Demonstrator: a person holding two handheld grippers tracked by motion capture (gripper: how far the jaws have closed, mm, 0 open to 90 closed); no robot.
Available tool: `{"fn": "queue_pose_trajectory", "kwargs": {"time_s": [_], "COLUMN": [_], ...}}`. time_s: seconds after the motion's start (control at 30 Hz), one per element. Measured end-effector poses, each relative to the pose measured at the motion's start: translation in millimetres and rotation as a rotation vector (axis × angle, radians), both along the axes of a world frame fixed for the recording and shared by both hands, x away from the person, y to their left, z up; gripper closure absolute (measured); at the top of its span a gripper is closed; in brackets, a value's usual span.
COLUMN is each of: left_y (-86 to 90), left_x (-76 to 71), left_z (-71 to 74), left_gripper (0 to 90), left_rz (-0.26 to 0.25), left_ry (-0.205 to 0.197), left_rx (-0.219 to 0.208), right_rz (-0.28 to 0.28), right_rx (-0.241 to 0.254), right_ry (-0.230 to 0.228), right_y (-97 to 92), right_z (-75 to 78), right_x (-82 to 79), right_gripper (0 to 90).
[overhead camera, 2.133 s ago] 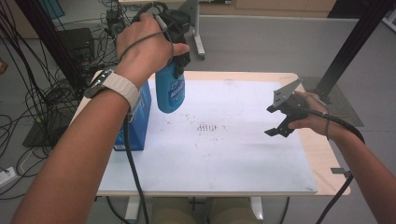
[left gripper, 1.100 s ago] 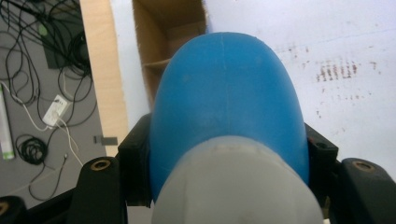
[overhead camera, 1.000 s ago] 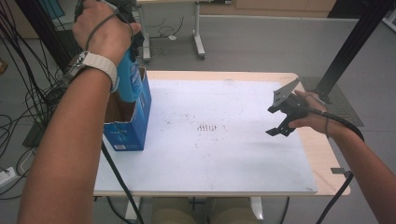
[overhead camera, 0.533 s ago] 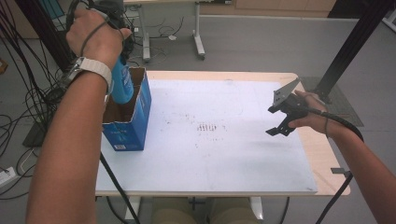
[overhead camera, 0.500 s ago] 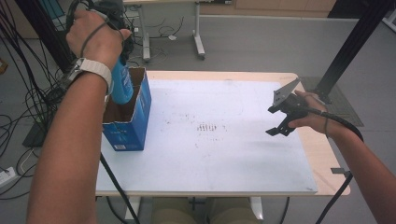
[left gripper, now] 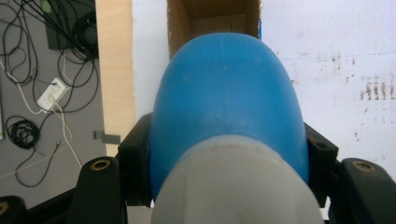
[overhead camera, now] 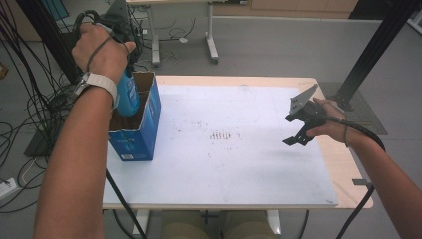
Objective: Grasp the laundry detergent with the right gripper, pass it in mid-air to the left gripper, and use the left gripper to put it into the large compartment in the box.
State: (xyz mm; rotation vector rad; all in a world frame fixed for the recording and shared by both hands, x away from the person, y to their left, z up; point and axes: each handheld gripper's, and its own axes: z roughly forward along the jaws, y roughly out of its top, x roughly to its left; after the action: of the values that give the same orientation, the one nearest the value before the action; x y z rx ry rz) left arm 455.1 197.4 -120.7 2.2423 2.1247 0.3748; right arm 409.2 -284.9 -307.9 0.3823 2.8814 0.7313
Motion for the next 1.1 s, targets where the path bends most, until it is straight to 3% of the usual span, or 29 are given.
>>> {"fn": "queue_pose_trajectory", "kwargs": {"time_s": [0.6, 1.1], "left_y": [6.8, 10.3], "left_x": [1.6, 1.2], "left_z": [-38.0, -59.1], "left_gripper": [37.4, 37.4], "left_rz": [-0.006, -0.011], "left_ry": [0.032, 0.021], "left_rx": [-0.018, -0.018], "right_rz": [0.002, 0.0], "right_rx": [-0.003, -0.006], "right_ry": [0.01, 0.016], "right_y": [2.0, 2.9], "right_z": [-3.9, -5.8], "right_x": [-0.2, -0.8], "right_gripper": [11.0, 11.0]}}
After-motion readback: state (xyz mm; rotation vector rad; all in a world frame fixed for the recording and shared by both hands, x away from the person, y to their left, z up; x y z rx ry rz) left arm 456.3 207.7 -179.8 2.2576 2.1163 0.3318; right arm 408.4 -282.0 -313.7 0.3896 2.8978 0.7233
